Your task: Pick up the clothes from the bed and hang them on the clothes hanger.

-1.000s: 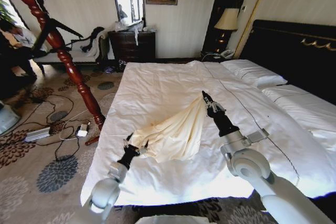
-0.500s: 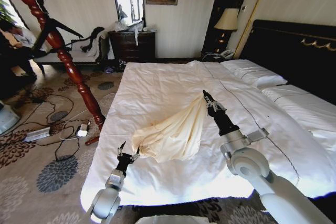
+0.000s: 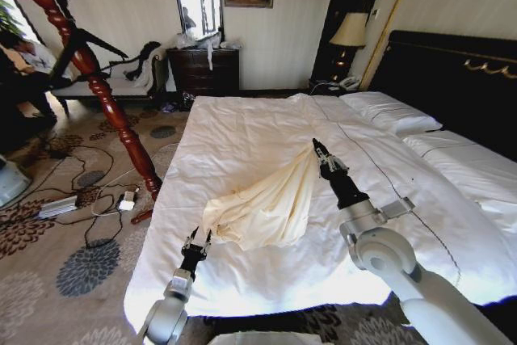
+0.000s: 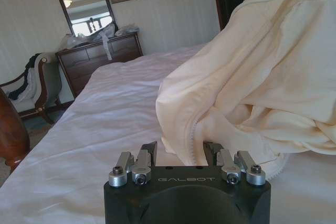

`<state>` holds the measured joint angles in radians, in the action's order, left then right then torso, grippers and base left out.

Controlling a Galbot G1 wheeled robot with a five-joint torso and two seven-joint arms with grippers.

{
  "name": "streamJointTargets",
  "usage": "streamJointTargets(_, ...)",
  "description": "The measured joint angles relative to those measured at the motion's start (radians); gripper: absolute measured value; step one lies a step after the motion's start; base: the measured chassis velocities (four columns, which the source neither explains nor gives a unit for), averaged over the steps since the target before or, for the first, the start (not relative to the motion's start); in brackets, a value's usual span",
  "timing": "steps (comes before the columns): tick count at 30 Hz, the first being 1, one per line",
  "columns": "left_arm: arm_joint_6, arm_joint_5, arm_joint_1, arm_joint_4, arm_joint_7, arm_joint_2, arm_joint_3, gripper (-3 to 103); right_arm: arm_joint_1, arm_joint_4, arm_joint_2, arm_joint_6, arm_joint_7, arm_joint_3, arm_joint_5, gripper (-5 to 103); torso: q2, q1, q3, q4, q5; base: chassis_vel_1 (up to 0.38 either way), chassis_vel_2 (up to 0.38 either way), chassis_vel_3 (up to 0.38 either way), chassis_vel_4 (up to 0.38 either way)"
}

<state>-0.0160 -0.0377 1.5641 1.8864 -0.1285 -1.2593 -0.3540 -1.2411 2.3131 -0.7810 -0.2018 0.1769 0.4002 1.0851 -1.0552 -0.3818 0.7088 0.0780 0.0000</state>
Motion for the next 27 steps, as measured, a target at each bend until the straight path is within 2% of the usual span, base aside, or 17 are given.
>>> streamJointTargets(9, -0.009, -0.013, -0.009, -0.018, 0.012, -0.028, 0.011, 54, -0.006, 0.003, -0.004, 0.000, 0.001, 0.001, -0.002, 0, 0.000, 0.000, 0.000, 0.0000, 0.0001, 0.000, 0.000, 0.000, 0.000)
streamJointTargets(12, -0.009, -0.019, -0.014, -0.025, 0.006, -0.039, 0.010, 48, -0.008, 0.005, -0.004, 0.000, 0.001, 0.003, -0.002, 0, 0.000, 0.000, 0.000, 0.0000, 0.0000, 0.000, 0.000, 0.000, 0.000)
streamJointTargets(15, -0.009, -0.021, -0.018, -0.025, -0.002, -0.054, 0.010, 33, -0.010, 0.008, -0.002, 0.000, 0.002, 0.009, -0.001, 0, 0.000, 0.000, 0.000, 0.0000, 0.0000, 0.000, 0.000, 0.000, 0.000)
streamJointTargets(20, -0.009, -0.019, -0.016, -0.016, -0.003, -0.056, 0.011, 23, -0.014, 0.010, -0.002, 0.000, 0.003, 0.013, -0.001, 0, 0.000, 0.000, 0.000, 0.0000, 0.0000, 0.000, 0.000, 0.000, 0.000)
streamJointTargets(23, -0.009, -0.013, -0.012, -0.007, -0.002, -0.053, 0.006, 6, -0.015, 0.010, -0.001, 0.000, 0.003, 0.016, -0.001, 0, 0.000, 0.000, 0.000, 0.0000, 0.0000, 0.000, 0.000, 0.000, 0.000)
streamJointTargets(27, -0.022, 0.003, -0.003, 0.026, 0.009, -0.049, 0.000, 0, -0.011, 0.000, -0.001, -0.002, 0.004, 0.017, -0.001, 0, 0.000, 0.000, 0.000, 0.0000, -0.0002, 0.000, 0.000, 0.000, 0.000)
